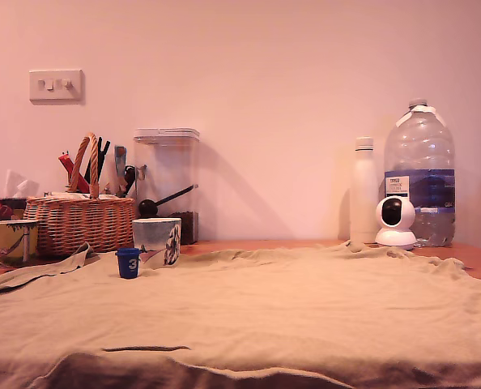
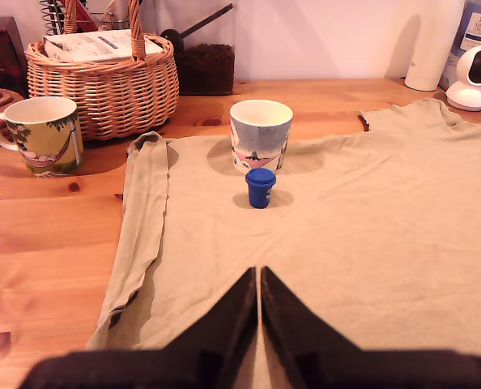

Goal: Pick up the coffee capsules on the table and drop them inside the coffee cup

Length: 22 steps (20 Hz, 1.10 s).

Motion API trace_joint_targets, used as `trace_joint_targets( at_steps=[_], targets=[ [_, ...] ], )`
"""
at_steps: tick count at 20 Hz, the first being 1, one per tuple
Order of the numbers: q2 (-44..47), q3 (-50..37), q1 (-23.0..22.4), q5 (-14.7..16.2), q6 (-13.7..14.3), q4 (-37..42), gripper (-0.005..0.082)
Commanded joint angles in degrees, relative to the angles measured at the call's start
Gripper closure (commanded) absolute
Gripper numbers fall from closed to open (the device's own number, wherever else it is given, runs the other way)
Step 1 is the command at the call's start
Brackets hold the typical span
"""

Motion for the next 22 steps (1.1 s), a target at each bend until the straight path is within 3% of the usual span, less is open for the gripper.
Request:
trace_joint_targets(
  at_steps=[1,9,12,14,18,19,21,22],
  targets=[
    [-5.8,-1.2,0.0,-0.3,-0.2,-4.3,0.0793],
    [-5.8,-1.2,0.0,0.3,-0.3,-1.1,0.0793],
    [-5.7,-1.2,0.0,2.1,-3.9,5.3,0.0793],
    [-5.7,-1.2,-0.1,2.1,-3.8,8.1,0.0787],
    [-2.6,-1.2,-0.1,2.3,-3.8,11.3,0.0636],
    [-1.1,-1.2,-0.1,2.3,-3.9,12.3,0.0561],
    [2.3,-1.2,-0.1,2.3,-3.9,15.1,0.0298],
    [4.1,-1.2,-0.1,2.3,-3.9,16.2,0.0226]
  ],
)
